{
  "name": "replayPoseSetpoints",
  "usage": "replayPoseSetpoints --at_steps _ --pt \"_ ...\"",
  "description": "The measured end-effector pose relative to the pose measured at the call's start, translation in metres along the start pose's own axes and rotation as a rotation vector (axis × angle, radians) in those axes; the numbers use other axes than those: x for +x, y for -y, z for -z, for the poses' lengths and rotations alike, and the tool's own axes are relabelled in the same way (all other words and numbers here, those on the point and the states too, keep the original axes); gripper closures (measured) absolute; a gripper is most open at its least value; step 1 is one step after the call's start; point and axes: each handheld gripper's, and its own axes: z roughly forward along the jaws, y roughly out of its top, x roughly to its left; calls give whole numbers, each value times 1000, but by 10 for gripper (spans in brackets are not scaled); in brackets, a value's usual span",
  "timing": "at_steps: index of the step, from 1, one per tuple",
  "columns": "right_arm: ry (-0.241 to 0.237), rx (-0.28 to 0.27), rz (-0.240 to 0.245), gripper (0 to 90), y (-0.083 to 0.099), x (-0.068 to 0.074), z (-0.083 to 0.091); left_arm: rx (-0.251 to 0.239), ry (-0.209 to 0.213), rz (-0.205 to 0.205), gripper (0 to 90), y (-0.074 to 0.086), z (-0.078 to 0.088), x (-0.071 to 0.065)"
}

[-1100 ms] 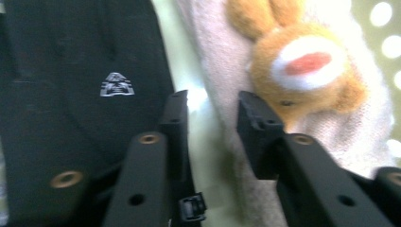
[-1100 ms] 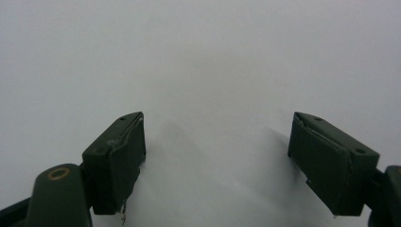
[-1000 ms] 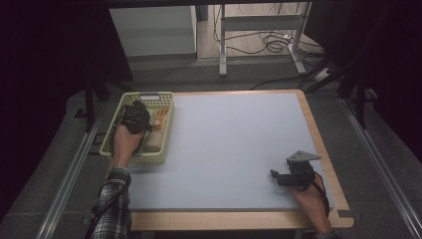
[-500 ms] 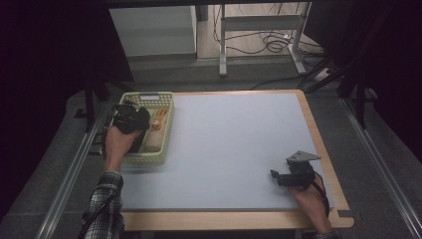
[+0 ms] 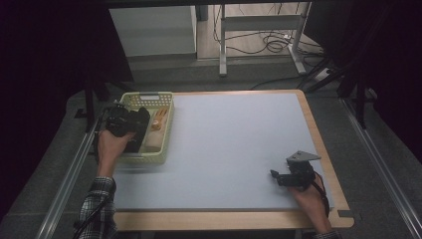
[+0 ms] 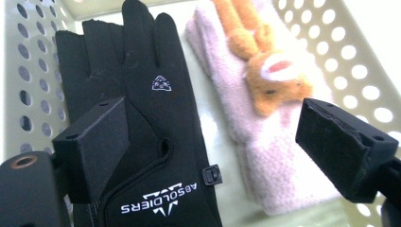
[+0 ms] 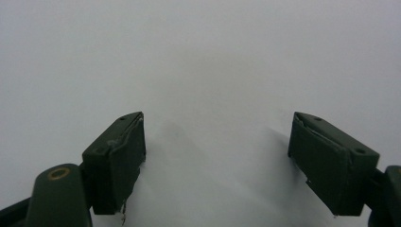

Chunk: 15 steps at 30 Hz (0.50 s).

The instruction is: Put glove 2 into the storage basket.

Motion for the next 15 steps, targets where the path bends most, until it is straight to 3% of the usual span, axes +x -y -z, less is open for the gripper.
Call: replayPoseSetpoints --at_steps 15 --pt "1 0 0 193 0 0 0 -46 40 -86 40 10 17 -13"
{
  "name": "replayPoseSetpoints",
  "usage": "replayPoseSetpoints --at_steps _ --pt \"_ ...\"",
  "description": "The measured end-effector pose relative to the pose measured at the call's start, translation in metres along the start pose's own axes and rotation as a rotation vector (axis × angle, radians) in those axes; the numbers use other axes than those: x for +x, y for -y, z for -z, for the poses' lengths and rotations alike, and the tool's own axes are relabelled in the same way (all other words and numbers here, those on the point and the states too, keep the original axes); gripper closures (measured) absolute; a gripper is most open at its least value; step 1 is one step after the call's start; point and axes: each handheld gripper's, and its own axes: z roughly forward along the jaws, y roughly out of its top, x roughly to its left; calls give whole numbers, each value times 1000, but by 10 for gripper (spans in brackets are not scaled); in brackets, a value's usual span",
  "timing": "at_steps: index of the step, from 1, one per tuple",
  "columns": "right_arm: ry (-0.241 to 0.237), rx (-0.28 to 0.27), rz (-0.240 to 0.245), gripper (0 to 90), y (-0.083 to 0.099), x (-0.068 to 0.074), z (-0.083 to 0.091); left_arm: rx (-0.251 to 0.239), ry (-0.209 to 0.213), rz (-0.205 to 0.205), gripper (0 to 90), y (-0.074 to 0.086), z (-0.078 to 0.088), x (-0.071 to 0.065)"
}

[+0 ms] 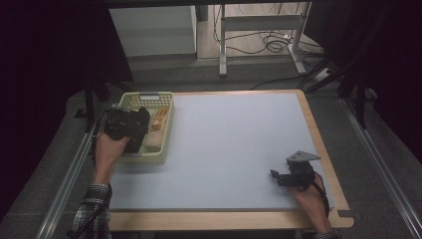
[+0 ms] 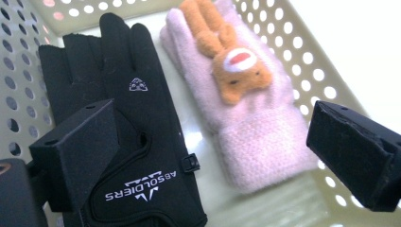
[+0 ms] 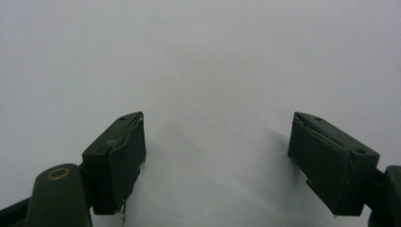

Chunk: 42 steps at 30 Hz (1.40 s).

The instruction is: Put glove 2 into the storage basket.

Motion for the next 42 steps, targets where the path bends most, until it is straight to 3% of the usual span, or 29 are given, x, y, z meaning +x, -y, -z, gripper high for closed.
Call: replayPoseSetpoints --at_steps 11,21,35,42 --pt "1 3 -1 192 0 0 0 -28 8 -77 24 4 12 -19" --pt "1 2 1 191 0 0 0 -62 51 -134 10 9 20 -39" --pt "2 2 -1 190 0 0 0 -120 153 -165 7 18 25 -65" --pt "2 2 1 190 0 0 0 -137 195 -193 4 24 21 -86"
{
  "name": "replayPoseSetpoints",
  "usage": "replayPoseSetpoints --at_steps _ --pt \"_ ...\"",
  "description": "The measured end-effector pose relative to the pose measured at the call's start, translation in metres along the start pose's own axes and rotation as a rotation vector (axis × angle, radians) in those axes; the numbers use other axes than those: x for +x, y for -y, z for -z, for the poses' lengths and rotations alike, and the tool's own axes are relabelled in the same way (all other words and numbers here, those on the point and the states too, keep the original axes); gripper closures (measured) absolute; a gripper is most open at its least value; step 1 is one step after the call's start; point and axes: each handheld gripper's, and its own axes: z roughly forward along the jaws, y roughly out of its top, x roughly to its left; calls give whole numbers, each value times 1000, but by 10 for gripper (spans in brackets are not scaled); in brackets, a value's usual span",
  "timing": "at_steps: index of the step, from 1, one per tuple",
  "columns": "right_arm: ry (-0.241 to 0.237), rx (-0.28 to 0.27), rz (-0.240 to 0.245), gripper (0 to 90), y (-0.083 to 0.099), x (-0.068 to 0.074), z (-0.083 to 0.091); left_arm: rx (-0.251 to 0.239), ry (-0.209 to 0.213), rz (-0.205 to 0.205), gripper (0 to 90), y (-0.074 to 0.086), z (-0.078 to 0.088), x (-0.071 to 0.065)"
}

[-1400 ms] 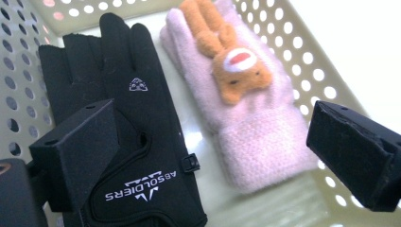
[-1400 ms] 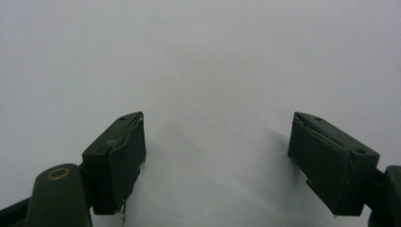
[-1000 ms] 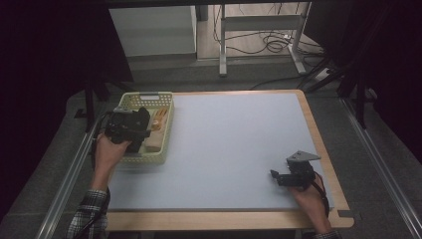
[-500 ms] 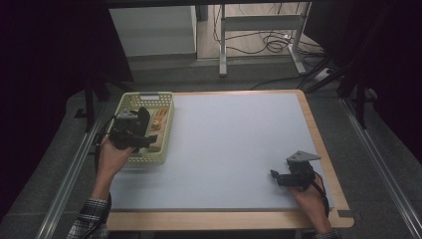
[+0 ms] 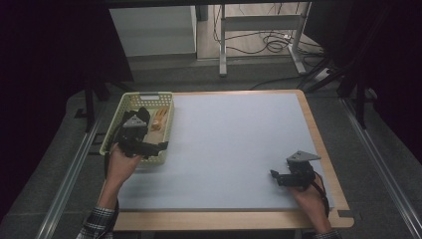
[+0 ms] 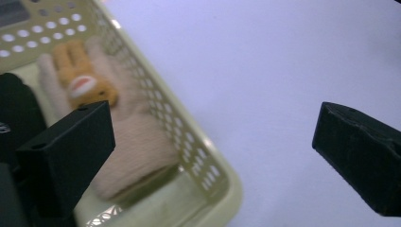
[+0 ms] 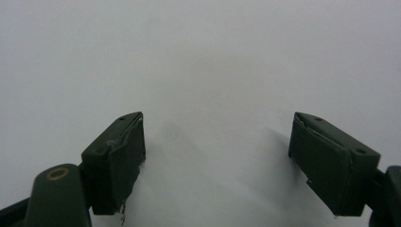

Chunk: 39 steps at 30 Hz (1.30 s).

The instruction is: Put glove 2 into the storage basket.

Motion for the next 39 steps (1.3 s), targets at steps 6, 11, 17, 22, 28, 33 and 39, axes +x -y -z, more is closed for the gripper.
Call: replayPoseSetpoints --at_steps 6,11,17,22,28,33,39 --pt "1 0 0 189 0 0 0 -2 25 -44 0 3 -7 -18" --pt "1 0 0 190 0 0 0 -10 49 -77 0 7 -12 -34" --pt "1 0 1 190 0 0 0 -18 97 -99 0 15 -22 -52" --pt "1 -1 1 190 0 0 0 -12 123 -122 0 25 -33 -67" --pt "1 -1 1 190 0 0 0 -3 156 -130 0 37 -50 -78" --pt "1 -1 1 189 0 0 0 19 171 -133 0 48 -66 -85" --pt "1 -1 1 190 0 0 0 38 178 -141 0 56 -78 -91"
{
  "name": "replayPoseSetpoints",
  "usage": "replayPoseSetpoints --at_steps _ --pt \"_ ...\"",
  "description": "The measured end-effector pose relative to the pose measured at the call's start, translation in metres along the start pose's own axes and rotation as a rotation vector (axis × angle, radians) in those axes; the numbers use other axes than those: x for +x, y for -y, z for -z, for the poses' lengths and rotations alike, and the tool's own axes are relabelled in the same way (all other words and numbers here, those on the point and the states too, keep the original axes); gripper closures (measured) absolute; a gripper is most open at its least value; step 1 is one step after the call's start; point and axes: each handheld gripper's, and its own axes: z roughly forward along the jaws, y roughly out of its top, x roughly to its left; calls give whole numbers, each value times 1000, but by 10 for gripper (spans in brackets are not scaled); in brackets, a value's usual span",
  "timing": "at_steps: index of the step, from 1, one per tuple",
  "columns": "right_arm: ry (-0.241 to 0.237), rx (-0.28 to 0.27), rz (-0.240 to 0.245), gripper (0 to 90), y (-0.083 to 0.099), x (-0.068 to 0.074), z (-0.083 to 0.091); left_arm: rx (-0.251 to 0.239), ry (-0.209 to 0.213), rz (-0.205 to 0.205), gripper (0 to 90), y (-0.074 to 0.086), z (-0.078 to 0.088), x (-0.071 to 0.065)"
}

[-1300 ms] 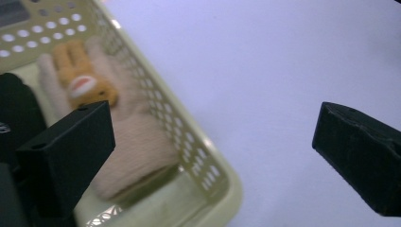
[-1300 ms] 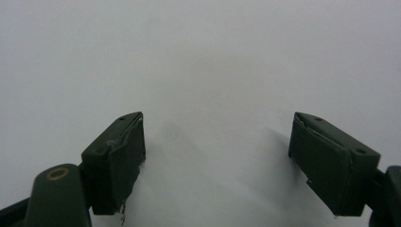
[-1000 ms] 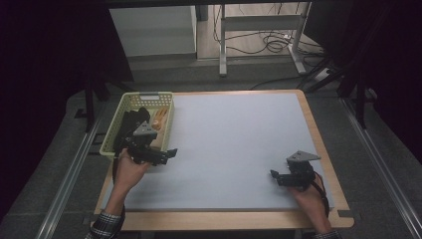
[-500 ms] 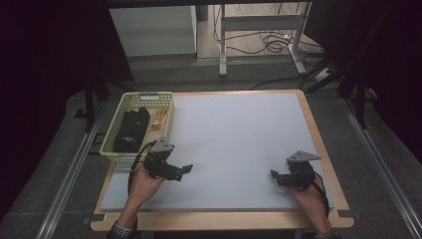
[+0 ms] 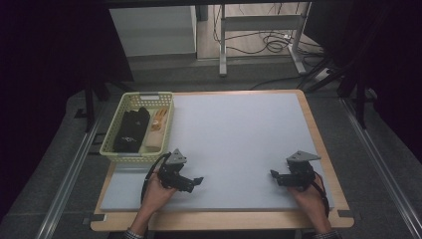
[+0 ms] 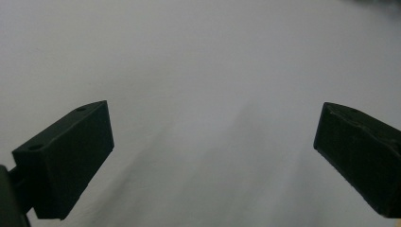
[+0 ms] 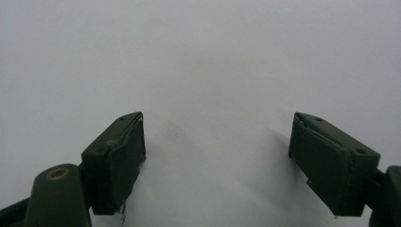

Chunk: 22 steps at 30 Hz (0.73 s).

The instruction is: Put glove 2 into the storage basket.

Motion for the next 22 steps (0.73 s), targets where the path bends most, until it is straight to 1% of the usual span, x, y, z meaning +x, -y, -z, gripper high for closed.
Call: replayPoseSetpoints --at_steps 3,8,10,12,14,15,17,22 --pt "0 0 0 190 0 0 0 18 1 -9 0 3 -7 -3" --pt "0 0 0 190 0 0 0 69 1 -32 0 7 -18 -6" --pt "0 0 0 190 0 0 0 78 -12 -47 0 6 -19 -9" --pt "0 0 0 190 0 0 0 90 -10 -48 0 6 -21 -10" --pt "0 0 1 190 0 0 0 110 -31 -59 0 5 -23 -12" --pt "0 0 1 190 0 0 0 113 -41 -66 0 5 -23 -14" --pt "0 0 0 190 0 0 0 113 -39 -61 0 6 -23 -14" --pt "-1 1 -2 189 0 0 0 112 -42 -64 0 6 -24 -14"
